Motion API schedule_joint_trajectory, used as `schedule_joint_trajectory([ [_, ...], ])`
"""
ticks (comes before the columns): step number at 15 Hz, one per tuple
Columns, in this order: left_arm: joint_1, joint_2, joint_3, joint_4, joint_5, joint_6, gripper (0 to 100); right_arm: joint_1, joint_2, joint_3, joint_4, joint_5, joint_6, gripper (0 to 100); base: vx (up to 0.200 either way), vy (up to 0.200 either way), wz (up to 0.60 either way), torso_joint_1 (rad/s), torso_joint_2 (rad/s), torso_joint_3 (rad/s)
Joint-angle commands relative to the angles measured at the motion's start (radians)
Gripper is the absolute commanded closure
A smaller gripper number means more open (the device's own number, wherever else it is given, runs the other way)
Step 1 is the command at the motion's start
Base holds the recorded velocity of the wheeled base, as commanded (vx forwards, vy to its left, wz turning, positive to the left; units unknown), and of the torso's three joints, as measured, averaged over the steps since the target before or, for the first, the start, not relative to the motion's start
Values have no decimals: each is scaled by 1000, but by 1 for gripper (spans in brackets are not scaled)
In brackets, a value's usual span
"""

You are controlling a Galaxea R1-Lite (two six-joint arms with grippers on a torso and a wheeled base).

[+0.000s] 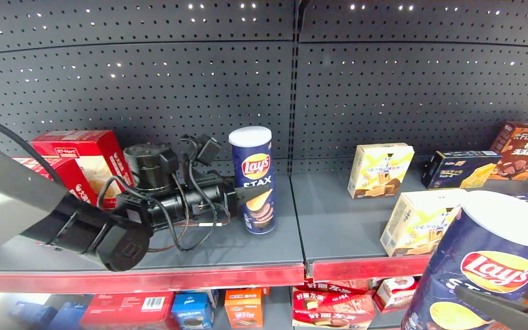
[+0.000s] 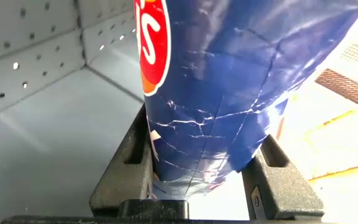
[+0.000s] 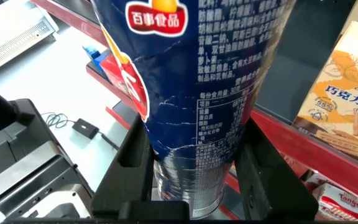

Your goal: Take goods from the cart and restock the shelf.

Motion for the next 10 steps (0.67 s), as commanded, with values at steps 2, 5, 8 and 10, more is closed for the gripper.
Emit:
schedule_joint_trajectory([
  [2, 4, -106, 68, -3, 0, 3, 100, 1, 0, -2, -1, 0, 0, 100, 0, 0, 0, 0, 0, 0],
  [5, 6, -142, 151, -16, -2, 30, 100, 1, 0, -3, -1, 0, 0, 100, 0, 0, 0, 0, 0, 0],
  [8, 24, -155, 223, -44, -4, 62, 100, 1, 0, -3, -1, 0, 0, 100, 0, 0, 0, 0, 0, 0],
  [10, 40, -155, 226, -44, -7, 63, 100, 1, 0, -2, -1, 0, 0, 100, 0, 0, 0, 0, 0, 0],
])
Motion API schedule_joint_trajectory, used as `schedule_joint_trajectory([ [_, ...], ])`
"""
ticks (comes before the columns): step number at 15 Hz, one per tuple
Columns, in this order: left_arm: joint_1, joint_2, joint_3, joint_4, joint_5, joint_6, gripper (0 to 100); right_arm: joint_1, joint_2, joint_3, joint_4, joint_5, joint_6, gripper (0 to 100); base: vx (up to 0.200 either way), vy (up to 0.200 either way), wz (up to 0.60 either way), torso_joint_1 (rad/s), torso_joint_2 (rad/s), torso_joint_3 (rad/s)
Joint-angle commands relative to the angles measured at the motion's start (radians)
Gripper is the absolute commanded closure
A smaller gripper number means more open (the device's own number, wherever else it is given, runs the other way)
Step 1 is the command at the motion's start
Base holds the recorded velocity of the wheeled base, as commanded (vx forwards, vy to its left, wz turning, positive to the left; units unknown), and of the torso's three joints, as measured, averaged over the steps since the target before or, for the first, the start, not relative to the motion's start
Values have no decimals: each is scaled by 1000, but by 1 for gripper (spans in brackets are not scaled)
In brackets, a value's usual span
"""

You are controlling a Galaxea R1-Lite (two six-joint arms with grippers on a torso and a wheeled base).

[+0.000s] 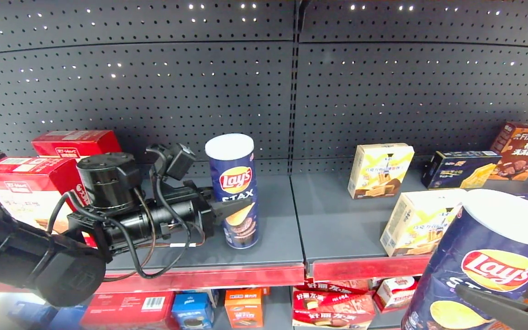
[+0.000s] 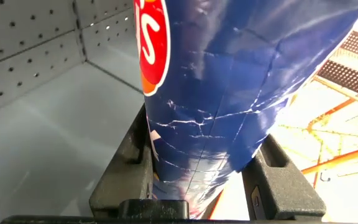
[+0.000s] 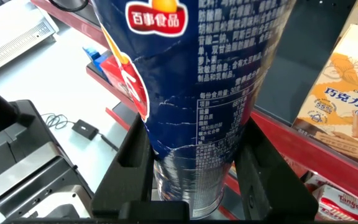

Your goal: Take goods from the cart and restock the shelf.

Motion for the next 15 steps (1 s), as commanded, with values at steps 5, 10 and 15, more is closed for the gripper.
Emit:
schedule_joint_trajectory([
  [5, 24, 34, 54, -69, 1, 0, 100, 1, 0, 2, -1, 2, 0, 100, 0, 0, 0, 0, 0, 0],
  [10, 25, 96, 69, -132, 6, -2, 100, 1, -5, 2, -1, 2, 0, 100, 0, 0, 0, 0, 0, 0],
  [15, 25, 128, 60, -132, 7, -2, 100, 1, -16, 15, 1, 2, 0, 100, 0, 0, 0, 0, 0, 0],
])
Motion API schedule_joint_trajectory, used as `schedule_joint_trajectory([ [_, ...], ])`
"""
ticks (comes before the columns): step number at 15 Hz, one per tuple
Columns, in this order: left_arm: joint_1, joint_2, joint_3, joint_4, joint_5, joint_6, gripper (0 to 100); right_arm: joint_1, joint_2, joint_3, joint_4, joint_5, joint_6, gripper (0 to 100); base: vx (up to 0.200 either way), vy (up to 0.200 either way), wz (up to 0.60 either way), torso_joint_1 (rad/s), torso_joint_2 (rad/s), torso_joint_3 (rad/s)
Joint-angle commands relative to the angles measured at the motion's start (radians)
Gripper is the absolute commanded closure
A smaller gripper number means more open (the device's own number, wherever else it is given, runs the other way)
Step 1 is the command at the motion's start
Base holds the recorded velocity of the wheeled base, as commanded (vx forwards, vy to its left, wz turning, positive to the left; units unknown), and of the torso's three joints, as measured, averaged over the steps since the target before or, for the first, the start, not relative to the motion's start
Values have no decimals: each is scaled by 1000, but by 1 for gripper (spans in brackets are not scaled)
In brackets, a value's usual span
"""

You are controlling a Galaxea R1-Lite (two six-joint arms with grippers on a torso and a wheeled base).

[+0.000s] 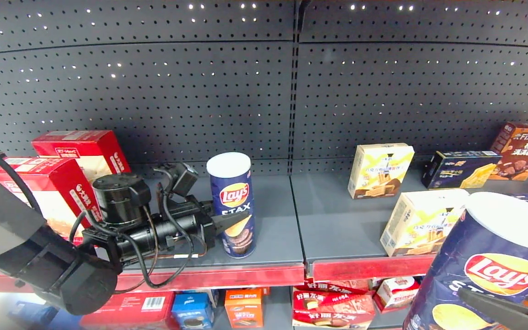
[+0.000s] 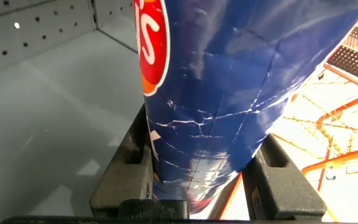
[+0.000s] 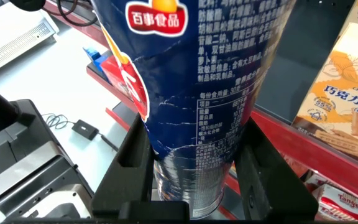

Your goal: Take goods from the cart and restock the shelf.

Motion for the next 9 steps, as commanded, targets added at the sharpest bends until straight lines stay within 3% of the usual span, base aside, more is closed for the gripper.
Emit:
schedule_joint_trajectory([
  [1, 0, 22, -4, 2, 1, 0, 100, 1, -2, 3, 0, 1, 0, 100, 0, 0, 0, 0, 0, 0],
  [8, 0, 29, -35, 3, 2, -3, 100, 1, -2, 5, 0, 1, 0, 100, 0, 0, 0, 0, 0, 0],
  [9, 0, 32, -35, 3, 5, -3, 0, 1, -2, 5, 0, 1, 0, 100, 0, 0, 0, 0, 0, 0],
])
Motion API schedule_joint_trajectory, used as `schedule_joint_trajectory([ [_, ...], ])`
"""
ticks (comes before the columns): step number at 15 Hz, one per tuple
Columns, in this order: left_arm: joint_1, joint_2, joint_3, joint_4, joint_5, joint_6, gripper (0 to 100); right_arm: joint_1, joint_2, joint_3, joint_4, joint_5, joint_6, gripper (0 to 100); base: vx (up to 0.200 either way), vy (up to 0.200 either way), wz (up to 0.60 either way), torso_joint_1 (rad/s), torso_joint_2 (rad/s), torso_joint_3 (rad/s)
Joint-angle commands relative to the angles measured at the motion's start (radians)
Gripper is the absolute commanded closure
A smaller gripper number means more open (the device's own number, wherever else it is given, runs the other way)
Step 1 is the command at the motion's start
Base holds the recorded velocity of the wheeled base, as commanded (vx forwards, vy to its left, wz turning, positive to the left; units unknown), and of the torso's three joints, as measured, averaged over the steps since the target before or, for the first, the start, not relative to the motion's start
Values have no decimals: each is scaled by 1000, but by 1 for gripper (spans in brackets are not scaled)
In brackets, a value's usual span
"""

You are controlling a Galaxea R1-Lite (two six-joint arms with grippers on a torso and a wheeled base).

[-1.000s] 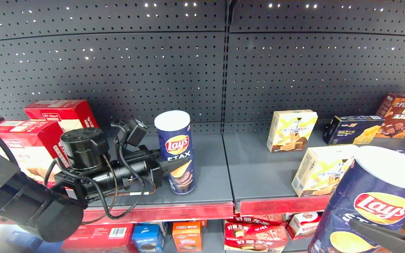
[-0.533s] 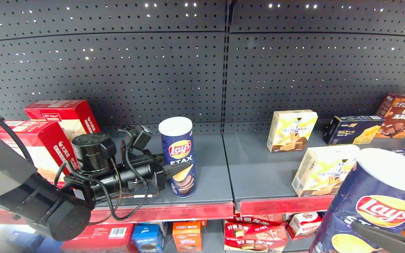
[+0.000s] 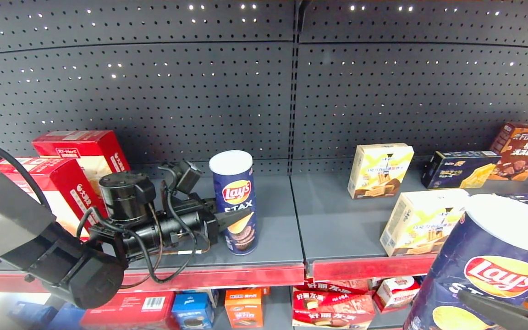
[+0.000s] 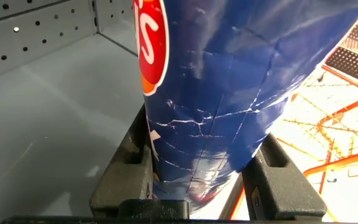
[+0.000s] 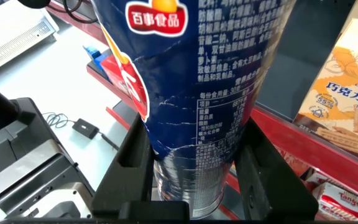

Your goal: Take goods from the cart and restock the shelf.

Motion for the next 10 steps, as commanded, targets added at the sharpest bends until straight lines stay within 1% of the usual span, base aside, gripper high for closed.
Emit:
schedule_joint_trajectory([
  [1, 0, 9, -3, 0, 6, 0, 0, 1, 0, 0, 0, 1, 0, 100, 0, 0, 0, 0, 0, 0],
  [8, 0, -14, 6, -1, 9, 4, 0, 1, 0, 0, 0, 1, 0, 100, 0, 0, 0, 0, 0, 0],
  [9, 2, -31, 15, -1, 9, 7, 0, 1, 0, 0, 0, 1, 0, 100, 0, 0, 0, 0, 0, 0],
  [10, 15, -40, 26, 0, 9, 27, 0, 1, 0, 0, 0, 1, 0, 100, 0, 0, 0, 0, 0, 0],
])
